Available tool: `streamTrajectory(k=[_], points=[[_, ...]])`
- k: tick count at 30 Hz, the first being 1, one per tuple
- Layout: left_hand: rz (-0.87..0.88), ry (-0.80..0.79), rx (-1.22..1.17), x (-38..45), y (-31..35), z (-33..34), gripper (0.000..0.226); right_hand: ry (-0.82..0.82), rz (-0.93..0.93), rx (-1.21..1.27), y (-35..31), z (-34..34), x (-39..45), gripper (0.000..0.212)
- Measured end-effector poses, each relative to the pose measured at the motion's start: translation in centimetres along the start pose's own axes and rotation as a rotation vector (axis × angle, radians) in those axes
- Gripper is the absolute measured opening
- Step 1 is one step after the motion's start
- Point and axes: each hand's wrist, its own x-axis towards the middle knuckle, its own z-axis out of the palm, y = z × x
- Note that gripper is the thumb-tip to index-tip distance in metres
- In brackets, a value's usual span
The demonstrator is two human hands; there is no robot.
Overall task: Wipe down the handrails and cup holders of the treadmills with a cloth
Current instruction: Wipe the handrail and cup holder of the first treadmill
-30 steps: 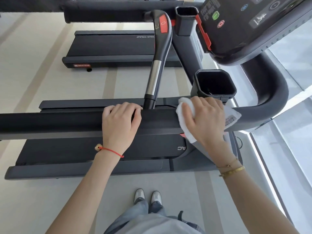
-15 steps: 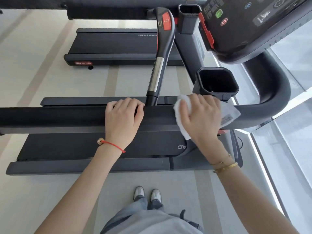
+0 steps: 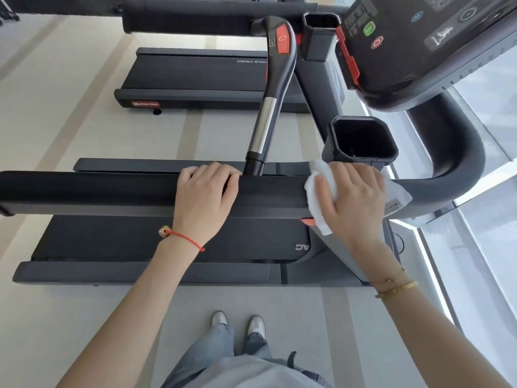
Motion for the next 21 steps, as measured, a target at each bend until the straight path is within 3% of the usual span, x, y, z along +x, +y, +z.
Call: streamTrajectory(k=[6,10,21], points=[[0.073,-0.052,-0.067,-0.2,-0.8,-0.9,0.029,-0.137,-0.135,0.036,-7.7,1.8,1.4,0.041],[0.033,-0.002,-0.066,-0.7,-2.6,-2.0,0.023,-0.156,-0.176,0.044,-12.6,3.0,2.2,0.043],[-0.021,0.07,-0.043,-3.2,-15.2,-6.7,0.018,-0.193,-0.186,0.077,-24.1,5.8,4.6,0.044]])
